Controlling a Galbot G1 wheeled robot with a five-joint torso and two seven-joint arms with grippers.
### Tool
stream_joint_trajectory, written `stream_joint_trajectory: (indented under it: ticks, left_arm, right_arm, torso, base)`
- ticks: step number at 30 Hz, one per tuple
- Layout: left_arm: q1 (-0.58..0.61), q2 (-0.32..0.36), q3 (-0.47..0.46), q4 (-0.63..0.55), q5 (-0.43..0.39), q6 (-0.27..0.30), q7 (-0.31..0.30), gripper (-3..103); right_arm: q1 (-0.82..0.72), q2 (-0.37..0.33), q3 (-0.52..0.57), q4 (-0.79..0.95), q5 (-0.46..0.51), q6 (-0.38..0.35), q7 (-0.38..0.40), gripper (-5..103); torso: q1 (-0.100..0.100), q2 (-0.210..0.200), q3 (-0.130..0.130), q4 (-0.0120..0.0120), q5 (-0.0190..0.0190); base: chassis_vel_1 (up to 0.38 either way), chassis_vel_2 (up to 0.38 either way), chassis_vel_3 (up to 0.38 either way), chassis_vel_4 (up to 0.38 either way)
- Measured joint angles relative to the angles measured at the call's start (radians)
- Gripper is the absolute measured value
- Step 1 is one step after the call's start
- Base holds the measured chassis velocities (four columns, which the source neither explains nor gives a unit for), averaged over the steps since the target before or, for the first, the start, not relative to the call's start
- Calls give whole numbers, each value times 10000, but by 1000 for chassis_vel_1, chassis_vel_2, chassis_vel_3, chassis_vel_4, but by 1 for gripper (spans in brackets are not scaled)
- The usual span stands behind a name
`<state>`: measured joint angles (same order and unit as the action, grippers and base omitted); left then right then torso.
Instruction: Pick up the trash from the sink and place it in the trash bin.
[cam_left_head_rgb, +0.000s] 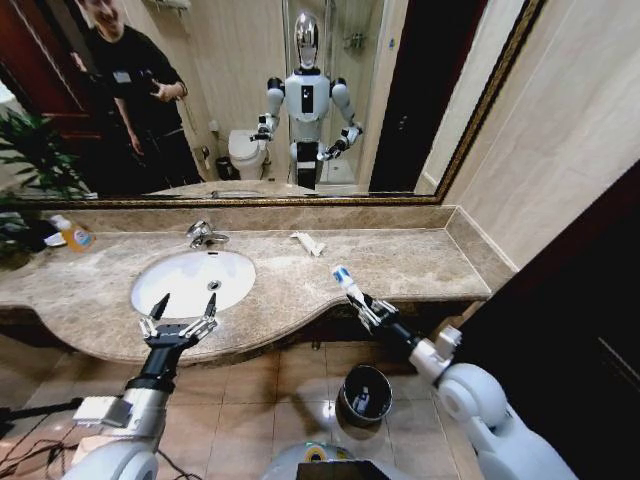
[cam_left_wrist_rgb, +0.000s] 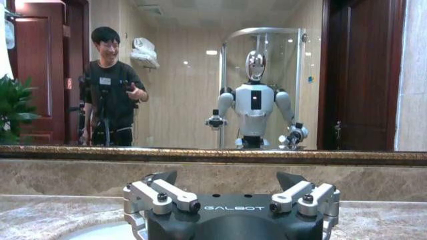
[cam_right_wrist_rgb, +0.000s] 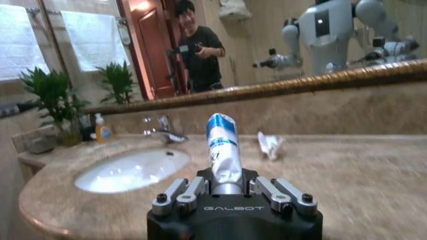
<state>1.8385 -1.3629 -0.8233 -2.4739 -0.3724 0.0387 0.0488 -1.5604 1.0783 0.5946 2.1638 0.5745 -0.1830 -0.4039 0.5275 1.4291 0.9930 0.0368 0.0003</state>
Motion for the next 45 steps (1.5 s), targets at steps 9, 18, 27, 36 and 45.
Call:
stream_joint_trajectory:
  ticks: [9,18,27,36,45]
  left_arm:
    - [0,0,0,0,0,0,0,100]
    - [0,0,0,0,-1,0,0,100]
    - [0,0,0,0,0,0,0,100]
    - [0,0,0,0,0,0,0,100]
    - [0,0,0,0,0,0,0,100]
  right_arm:
    - [-647,368,285,-1953,-964,1501,-1059,26]
    - [-413,935,-174,-3709,-1943,2324,-1188,26]
    - [-26,1500,-576,-5424,-2712,2933,-705,26]
    - [644,1838,-705,-7502,-3295,3664,-245,26]
    - [1340,2199,-764,-9143,-3927,3741,276,26]
  torso:
    - [0,0,0,0,-2]
    - [1,0,1,0,-2]
    - [1,0,1,0,-3]
    - [1,0,1,0,-2]
    - [1,0,1,0,-3]
  base:
    - [0,0,0,0]
    - [0,0,0,0]
    - [0,0,0,0]
    - [0,0,0,0]
    - [0,0,0,0]
